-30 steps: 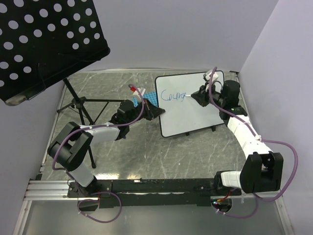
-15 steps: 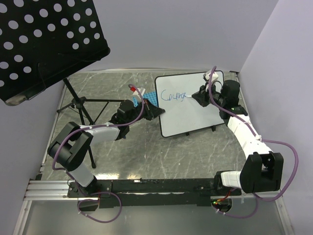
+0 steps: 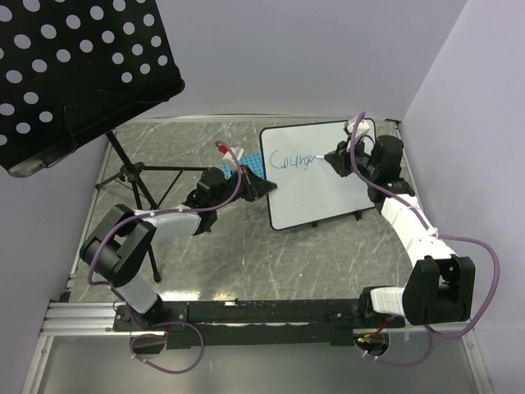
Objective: Write a sentence on the whiteboard
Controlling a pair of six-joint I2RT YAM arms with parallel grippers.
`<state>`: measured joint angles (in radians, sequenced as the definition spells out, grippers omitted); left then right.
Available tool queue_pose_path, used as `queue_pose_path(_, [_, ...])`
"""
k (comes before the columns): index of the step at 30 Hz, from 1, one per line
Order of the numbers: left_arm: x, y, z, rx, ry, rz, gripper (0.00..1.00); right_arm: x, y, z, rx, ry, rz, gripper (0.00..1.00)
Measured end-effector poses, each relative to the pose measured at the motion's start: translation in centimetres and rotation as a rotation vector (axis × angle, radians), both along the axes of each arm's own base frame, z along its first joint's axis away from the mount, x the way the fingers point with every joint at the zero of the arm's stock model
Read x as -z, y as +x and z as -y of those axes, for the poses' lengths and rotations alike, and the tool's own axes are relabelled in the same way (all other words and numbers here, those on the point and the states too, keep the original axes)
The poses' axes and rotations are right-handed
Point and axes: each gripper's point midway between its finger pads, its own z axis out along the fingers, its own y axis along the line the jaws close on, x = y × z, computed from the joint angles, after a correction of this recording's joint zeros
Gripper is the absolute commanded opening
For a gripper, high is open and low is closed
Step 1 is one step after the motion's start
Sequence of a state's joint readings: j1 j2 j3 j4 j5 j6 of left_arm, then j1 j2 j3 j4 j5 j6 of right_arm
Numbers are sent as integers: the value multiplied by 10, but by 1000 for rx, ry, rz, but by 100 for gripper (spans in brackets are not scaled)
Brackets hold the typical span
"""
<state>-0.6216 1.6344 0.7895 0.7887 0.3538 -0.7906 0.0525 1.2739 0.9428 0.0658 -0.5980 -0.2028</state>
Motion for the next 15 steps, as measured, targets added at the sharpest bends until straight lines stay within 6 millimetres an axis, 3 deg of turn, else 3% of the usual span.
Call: queue_pose_path(15, [1,0,1,6,-2,4,1,-4,-1,-4,-26,12,16,0])
